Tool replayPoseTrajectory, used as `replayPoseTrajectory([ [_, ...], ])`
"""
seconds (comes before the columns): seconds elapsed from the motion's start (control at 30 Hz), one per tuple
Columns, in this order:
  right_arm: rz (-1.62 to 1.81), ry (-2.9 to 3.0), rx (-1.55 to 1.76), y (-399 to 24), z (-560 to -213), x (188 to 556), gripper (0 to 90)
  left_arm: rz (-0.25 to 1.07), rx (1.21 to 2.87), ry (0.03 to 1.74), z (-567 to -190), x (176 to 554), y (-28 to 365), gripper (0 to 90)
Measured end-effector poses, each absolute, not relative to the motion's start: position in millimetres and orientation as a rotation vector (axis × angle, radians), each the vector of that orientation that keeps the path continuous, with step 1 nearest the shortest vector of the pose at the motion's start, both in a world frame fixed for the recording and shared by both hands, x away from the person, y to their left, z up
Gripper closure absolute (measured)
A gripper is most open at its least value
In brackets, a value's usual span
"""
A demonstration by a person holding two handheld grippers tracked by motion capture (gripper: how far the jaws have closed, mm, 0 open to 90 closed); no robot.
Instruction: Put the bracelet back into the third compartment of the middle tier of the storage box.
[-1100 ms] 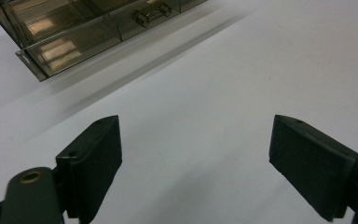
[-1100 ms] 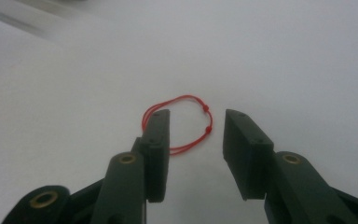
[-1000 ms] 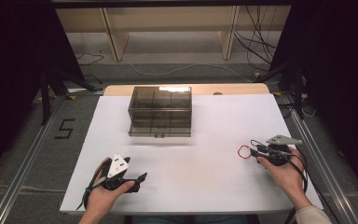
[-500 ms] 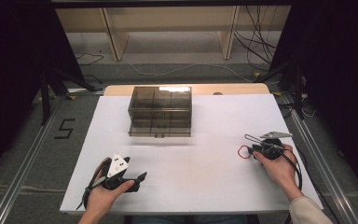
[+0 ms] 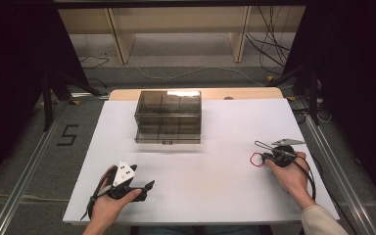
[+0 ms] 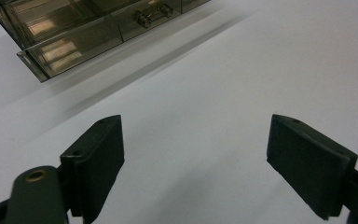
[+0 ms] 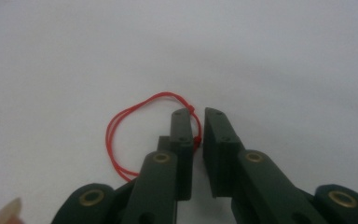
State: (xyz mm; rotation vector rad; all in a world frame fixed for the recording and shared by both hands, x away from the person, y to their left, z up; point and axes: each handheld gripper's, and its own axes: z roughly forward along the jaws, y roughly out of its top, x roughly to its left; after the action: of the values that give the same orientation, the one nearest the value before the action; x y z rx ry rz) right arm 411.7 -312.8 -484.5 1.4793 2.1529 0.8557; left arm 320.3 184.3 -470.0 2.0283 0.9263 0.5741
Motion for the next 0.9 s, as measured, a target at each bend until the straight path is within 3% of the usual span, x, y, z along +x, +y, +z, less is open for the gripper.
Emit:
replayPoseTrajectory([
  [0.9, 0.930, 2.094, 1.539, -314.2, -478.0, 411.6, 87.8, 0.586, 2.026, 0.915, -469.2, 320.6, 184.3, 19.6],
])
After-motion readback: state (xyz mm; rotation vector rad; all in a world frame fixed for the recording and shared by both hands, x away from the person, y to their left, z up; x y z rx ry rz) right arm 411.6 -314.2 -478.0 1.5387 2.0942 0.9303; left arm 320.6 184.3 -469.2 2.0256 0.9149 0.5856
